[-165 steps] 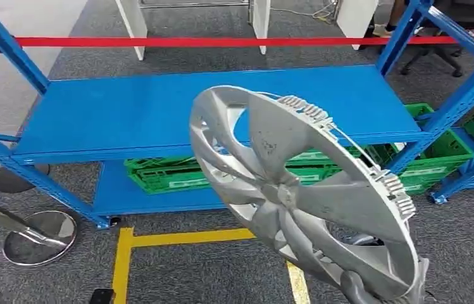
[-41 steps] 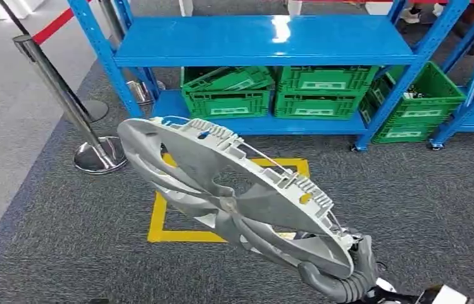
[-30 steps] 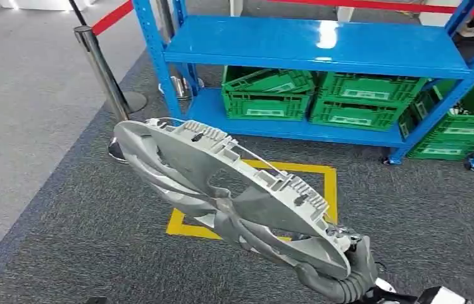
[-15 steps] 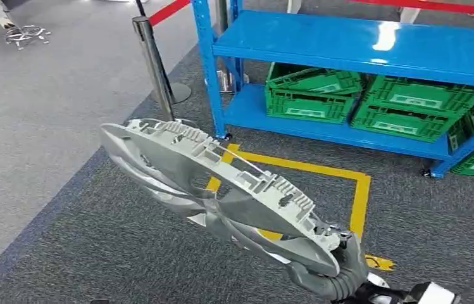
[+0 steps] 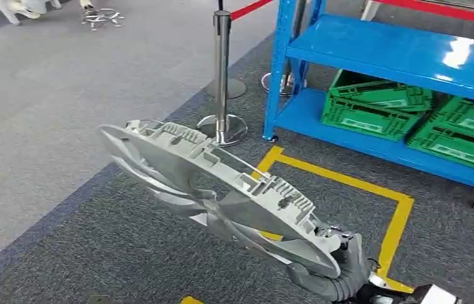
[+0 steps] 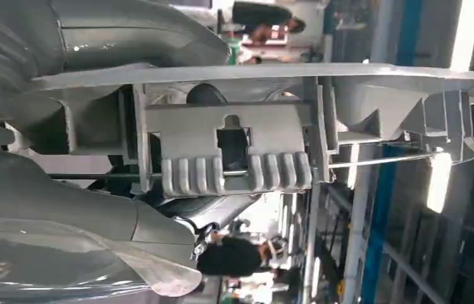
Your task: Take the parts from the cabinet and place them on the table.
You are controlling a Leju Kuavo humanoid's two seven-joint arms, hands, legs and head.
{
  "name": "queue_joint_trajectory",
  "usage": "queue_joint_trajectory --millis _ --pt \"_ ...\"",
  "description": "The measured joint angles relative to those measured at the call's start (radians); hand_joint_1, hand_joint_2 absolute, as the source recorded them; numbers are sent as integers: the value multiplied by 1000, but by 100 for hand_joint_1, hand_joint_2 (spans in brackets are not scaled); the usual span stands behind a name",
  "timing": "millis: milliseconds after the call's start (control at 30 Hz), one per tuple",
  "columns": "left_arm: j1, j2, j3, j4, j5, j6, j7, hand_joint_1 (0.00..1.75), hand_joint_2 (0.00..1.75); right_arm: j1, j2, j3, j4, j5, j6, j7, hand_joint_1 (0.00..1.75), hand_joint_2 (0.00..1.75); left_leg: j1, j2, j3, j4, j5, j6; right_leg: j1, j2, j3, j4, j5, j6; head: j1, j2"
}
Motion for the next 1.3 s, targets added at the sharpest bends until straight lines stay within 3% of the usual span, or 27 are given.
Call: queue_joint_trajectory --millis 33,133,167,200,233,300,333,367,400,467,500,533,667,700,733,767,833,867,900,967,1000,1033,1167,1200,1233,1267,1300 --pt "-5 0 0 0 -1 1 0 0 175 2 -1 1 -1 0 -2 0 175 175 -6 -15 -10 14 -2 -6 -5 21 8 -27 -8 2 -2 0" --pt "2 1 0 0 -4 3 1 0 175 1 -5 4 -2 0 -5 0 175 175 4 -44 -26 7 12 -27 5 -7 9 -17 -7 -11 -2 0" --pt "4 5 1 0 -4 4 2 0 175 1 -5 6 -2 0 -6 0 175 175 2 -53 -29 12 11 -30 -5 -22 11 -25 -1 -19 -2 0" --pt "5 6 1 1 -6 4 1 0 175 -1 -5 7 -2 1 -6 0 175 175 -5 10 -36 30 -5 -36 -4 -36 15 -27 1 -25 -2 0" --pt "4 5 2 1 -7 5 2 0 175 -1 -5 10 -4 0 -8 -1 175 175 -4 53 -59 81 -38 -43 -2 -51 17 -27 -1 -31 -19 0" --pt "-1 5 5 1 -8 7 6 0 175 1 -6 13 -5 0 -8 -1 175 175 3 82 -133 241 -112 -51 3 -84 17 -27 -4 -35 -18 0" --pt "-2 4 8 1 -7 12 11 0 175 0 -6 16 -4 1 -8 0 175 175 5 84 -162 303 -133 -53 4 -99 17 -27 -5 -36 -19 0" --pt "0 4 11 1 -2 18 19 0 175 0 -6 19 -2 3 -7 0 175 175 7 85 -170 319 -128 -54 5 -113 19 -27 -7 -36 -18 0" --pt "2 5 15 1 0 21 22 0 175 -1 -6 24 -1 7 -7 0 175 175 7 86 -151 285 -96 -53 6 -126 21 -27 -9 -36 -19 0" --pt "4 8 18 1 2 23 25 0 175 -3 -6 34 0 11 -7 0 175 175 4 103 -61 113 -7 -44 6 -149 30 -27 -16 -33 -19 0" --pt "4 10 19 1 2 24 25 0 175 -4 -6 37 0 13 -7 0 175 175 -1 139 -19 29 13 -36 7 -159 37 -27 -20 -27 -19 0" --pt "0 11 19 1 2 26 26 0 175 -5 -6 41 0 14 -8 0 175 175 -16 168 -8 17 -8 -30 13 -169 37 -28 -24 -21 -18 0" --pt "6 14 22 1 2 32 31 0 175 -17 -6 58 4 21 -9 0 175 175 -17 123 -15 3 0 -8 16 -208 52 -39 -27 -2 -18 0" --pt "9 14 24 1 3 34 36 0 175 -22 -6 64 6 25 -10 1 175 175 -7 114 -2 -11 7 0 11 -181 46 -29 -43 2 -16 0" --pt "9 14 24 1 5 35 38 0 175 -25 -6 68 8 26 -10 0 175 175 -4 105 0 -15 10 5 11 -129 30 6 -67 2 -11 0" --pt "5 16 25 1 6 36 39 0 175 -29 -6 73 10 26 -10 -1 175 175 -4 94 -3 -15 11 8 11 -96 -6 79 -104 2 -8 0" --pt "3 17 27 1 6 40 40 0 175 -34 -6 80 20 28 -10 -1 175 175 -5 67 -4 -14 10 11 11 -73 -93 244 -165 4 -6 0" --pt "3 17 28 1 6 40 41 0 175 -35 -6 83 25 30 -13 0 175 175 -6 53 -3 -14 10 11 12 -72 -115 276 -162 5 -5 0" --pt "3 17 32 1 2 41 41 0 175 -35 -6 86 30 31 -16 1 175 175 -5 38 -2 -13 10 11 11 -72 -115 260 -133 5 -6 0" --pt "3 16 35 1 0 45 40 0 175 -37 -6 90 36 31 -25 0 175 175 -3 5 -1 -6 7 7 9 -60 -55 108 -28 4 -5 0" --pt "3 16 35 1 -1 47 39 0 175 -38 -6 91 37 30 -26 0 175 175 -1 -9 -2 1 3 2 3 -28 -19 18 16 4 -5 0" --pt "1 16 35 1 -1 48 37 0 175 -40 -6 91 40 30 -26 0 175 175 -5 -20 -9 8 0 -4 -2 31 -11 -4 -4 6 -5 0" --pt "8 17 38 1 -5 56 35 0 175 -38 -6 91 43 26 -33 0 175 175 4 -67 -27 11 12 -26 3 -5 6 -18 -3 -11 -6 0" --pt "9 19 39 1 -10 60 34 0 175 -39 -6 91 42 23 -37 0 175 175 3 -48 -32 21 3 -29 -4 -25 12 -24 0 -19 -4 0" --pt "8 15 39 1 -10 63 31 0 175 -37 -6 91 42 19 -39 0 175 175 -4 18 -45 52 -17 -36 -3 -36 16 -27 -2 -27 -19 0" --pt "5 14 39 1 -10 64 27 0 175 -34 -6 91 39 16 -41 -1 175 175 -2 57 -76 114 -50 -42 0 -53 18 -27 -3 -32 -25 0" --pt "3 13 39 1 -10 66 24 0 175 -30 -7 89 39 13 -41 -2 175 175 2 75 -114 193 -85 -46 2 -70 19 -27 -6 -36 -23 0"
